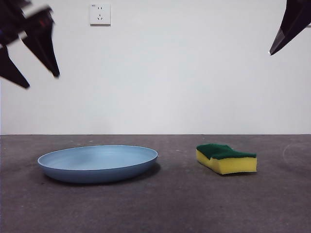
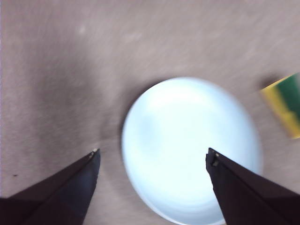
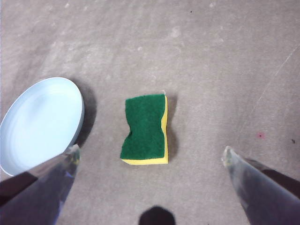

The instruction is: Pick up the plate,pick up the cloth,clean the plate with the cloth

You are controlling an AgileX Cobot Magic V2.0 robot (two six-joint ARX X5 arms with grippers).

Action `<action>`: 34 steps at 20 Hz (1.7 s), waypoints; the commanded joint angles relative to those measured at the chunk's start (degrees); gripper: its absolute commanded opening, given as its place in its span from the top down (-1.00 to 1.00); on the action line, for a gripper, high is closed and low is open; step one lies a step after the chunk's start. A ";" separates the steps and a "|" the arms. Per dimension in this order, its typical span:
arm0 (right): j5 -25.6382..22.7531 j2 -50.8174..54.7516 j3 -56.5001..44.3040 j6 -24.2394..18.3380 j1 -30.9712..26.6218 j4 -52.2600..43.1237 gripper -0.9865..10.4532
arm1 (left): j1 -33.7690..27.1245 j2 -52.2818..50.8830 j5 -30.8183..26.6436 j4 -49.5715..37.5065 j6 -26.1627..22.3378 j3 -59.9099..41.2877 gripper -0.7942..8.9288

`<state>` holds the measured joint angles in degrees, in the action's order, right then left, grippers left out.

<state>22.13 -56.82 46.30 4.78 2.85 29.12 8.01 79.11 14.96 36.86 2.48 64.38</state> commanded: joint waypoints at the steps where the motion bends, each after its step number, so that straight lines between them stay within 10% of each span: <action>1: 0.07 -0.07 0.22 0.28 -0.07 -0.15 -0.22 | 1.05 5.70 -1.07 -0.39 -2.34 0.68 0.06; 17: 0.02 -0.07 0.22 0.26 -0.07 -0.17 -0.22 | 4.11 24.35 -4.28 -8.70 -0.50 0.68 0.08; 34: 0.04 -0.07 0.22 0.28 -0.07 -0.28 -0.22 | 4.42 26.14 -2.78 -7.02 -0.85 0.68 0.86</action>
<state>22.11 -56.82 46.30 4.91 2.85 29.10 12.16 104.20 12.88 29.15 2.28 65.71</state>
